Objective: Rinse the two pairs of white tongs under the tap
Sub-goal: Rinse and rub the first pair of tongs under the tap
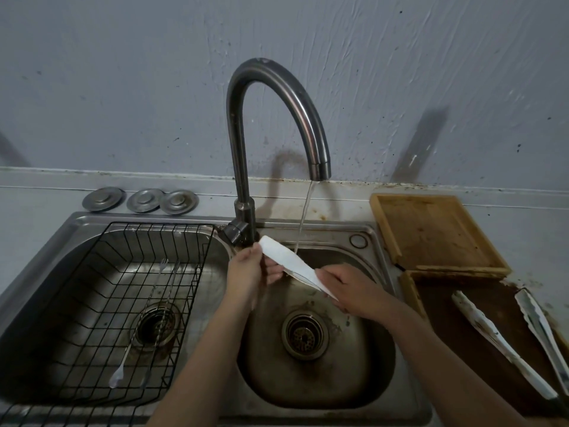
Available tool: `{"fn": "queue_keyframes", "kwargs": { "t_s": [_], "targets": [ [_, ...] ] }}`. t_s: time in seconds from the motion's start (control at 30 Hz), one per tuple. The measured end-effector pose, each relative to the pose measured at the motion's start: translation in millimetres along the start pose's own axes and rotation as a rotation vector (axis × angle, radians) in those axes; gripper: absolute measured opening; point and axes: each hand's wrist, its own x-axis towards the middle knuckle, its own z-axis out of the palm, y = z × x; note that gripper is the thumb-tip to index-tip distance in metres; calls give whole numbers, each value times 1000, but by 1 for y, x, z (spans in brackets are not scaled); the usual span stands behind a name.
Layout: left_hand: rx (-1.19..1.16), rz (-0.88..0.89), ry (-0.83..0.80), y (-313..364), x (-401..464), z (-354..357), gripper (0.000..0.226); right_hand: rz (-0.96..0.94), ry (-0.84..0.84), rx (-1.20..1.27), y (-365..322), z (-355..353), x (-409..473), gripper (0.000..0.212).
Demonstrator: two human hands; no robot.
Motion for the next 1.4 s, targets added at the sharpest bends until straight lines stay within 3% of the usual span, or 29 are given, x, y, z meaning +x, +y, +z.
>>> {"fn": "queue_keyframes", "kwargs": {
  "t_s": [0.2,0.33,0.47,0.53,0.6,0.67,0.8,0.9,1.0,1.1,1.23,1.4],
  "targets": [
    [250,128,-65,19,-6,-11,19,-46,78,72,3,19,2,39],
    [482,313,-117,11,-6,-11,20,-9,121,87,11,21,-5,36],
    [426,290,-197,5,-6,-4,20,-29,284,142,19,19,-14,7],
    [416,292,-203,5,-6,-3,17,45,327,404,22,16,-19,27],
    [446,315,-182,2,-4,-5,15,121,366,516,26,12,-22,50],
    [456,335,-181,0,-3,-7,13,209,331,487,28,7,-25,63],
    [423,330,-208,-5,-7,-8,13,447,-3,476,29,-2,-28,36],
    [366,308,-212,-8,-8,-7,9,526,-52,349,37,-3,-28,47],
    [257,256,-261,-13,-4,-8,11,539,34,208,40,-7,-26,54],
    [293,262,-262,-15,1,-10,10,549,119,210,43,-11,-22,51],
    [218,140,-250,-16,0,-5,28,547,300,173,46,-16,-18,35],
    [154,9,-217,-18,-4,5,22,509,465,340,46,-15,-15,24]
  ]
}}
